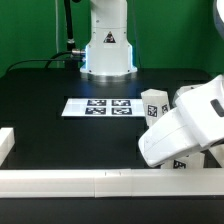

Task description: Assemble stool

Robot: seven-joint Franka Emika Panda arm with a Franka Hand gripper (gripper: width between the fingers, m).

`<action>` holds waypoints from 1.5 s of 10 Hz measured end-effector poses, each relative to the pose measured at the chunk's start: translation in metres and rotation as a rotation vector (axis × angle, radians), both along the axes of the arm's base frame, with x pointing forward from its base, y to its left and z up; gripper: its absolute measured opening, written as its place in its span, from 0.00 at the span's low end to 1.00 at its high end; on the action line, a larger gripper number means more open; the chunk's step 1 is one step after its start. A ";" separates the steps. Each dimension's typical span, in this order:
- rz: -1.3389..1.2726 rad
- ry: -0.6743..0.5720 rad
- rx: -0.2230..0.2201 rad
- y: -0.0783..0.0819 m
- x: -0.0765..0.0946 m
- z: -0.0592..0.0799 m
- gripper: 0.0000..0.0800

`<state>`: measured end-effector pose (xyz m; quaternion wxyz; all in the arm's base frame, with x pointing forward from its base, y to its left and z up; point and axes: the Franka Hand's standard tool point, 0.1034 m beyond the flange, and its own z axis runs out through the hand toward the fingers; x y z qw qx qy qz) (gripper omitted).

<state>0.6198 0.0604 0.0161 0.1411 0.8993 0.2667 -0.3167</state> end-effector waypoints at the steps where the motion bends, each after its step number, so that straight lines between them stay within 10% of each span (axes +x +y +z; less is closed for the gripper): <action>1: 0.001 0.001 0.000 0.000 -0.001 -0.003 0.81; 5: -0.003 0.004 -0.002 -0.002 -0.002 -0.005 0.78; 7: -0.008 0.012 -0.004 -0.005 -0.004 -0.005 0.41; 10: -0.015 0.022 -0.003 -0.013 -0.004 -0.001 0.41; 15: -0.075 0.005 0.002 -0.032 0.006 0.087 0.41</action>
Offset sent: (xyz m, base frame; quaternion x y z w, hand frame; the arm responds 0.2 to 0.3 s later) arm -0.0008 0.0000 -0.0015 -0.0020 -0.0060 0.0032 1.0000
